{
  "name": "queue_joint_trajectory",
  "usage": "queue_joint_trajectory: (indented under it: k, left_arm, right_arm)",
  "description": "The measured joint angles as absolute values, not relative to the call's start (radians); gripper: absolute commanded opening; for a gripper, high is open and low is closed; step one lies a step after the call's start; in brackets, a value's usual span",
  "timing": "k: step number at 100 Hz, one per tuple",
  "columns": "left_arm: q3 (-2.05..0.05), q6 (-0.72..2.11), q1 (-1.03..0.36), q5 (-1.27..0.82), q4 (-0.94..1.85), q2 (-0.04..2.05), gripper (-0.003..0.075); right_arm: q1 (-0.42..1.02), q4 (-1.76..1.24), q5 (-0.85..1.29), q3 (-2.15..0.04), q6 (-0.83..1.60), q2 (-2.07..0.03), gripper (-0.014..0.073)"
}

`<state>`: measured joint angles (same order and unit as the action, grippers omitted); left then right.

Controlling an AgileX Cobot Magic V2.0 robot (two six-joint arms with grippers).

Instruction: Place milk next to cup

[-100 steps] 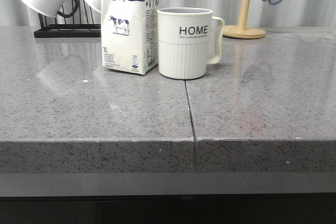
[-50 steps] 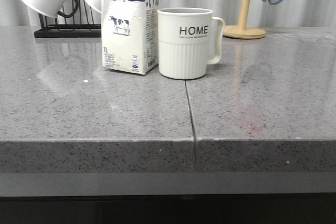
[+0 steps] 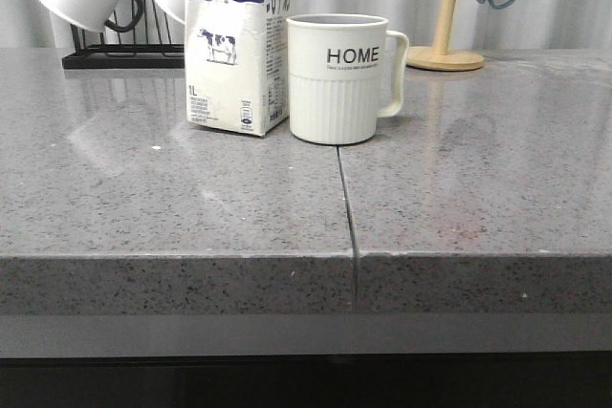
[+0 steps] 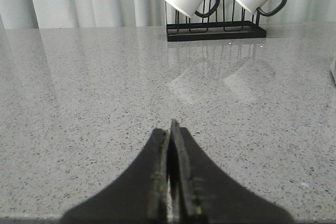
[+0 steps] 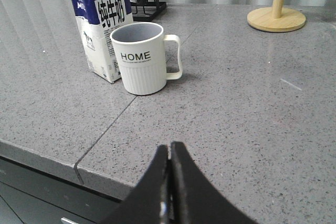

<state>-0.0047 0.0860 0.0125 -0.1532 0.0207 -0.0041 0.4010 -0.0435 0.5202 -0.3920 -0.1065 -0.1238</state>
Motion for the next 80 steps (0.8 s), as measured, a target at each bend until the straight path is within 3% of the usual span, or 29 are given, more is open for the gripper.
queue_joint_trajectory:
  k: [45,80]
  left_arm:
    - [-0.005,0.086,0.013,-0.153,0.021,-0.004,-0.002]
    - [-0.005,0.086,0.013,-0.153,0.021,-0.004,-0.002]
  right_arm:
    - [0.381,-0.039,0.505,-0.387,-0.106,-0.124,-0.0067]
    - [0.092,-0.009,0.219,-0.182,-0.106,-0.124,-0.0067]
